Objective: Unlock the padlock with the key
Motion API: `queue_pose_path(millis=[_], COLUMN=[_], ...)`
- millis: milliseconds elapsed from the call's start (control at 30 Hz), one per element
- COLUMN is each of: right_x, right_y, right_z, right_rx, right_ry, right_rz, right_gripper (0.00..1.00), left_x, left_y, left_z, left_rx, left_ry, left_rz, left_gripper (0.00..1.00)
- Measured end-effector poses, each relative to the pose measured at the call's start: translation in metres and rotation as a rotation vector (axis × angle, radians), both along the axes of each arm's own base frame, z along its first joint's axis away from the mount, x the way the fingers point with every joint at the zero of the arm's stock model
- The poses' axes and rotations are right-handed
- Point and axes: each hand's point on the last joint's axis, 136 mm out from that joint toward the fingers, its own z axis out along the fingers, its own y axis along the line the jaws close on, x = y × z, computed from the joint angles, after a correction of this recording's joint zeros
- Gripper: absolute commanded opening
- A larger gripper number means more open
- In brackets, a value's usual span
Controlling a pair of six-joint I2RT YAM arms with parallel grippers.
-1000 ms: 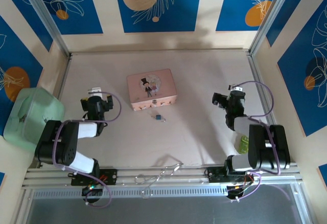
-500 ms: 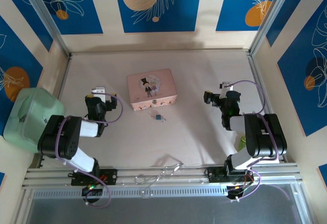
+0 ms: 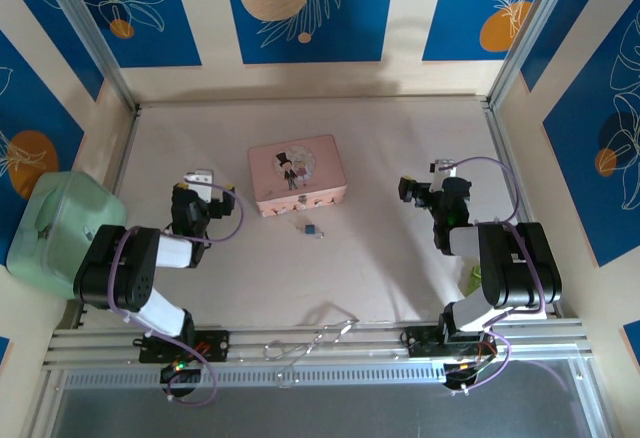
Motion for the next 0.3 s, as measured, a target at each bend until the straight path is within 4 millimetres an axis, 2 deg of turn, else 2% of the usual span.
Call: queue_pose_path(millis=[300], right_x=[0.0], right_y=[0.0013], right_z=[0.0003], right_rx=[0.006], right_ry=[-0.001], right_rz=[0.011], right_gripper=[0.99], left_x=[-0.0002], left_y=[-0.002], left_z=[-0.0004], left_rx=[0.006], left_ry=[0.002], left_rz=[-0.014], left_gripper=[0.99])
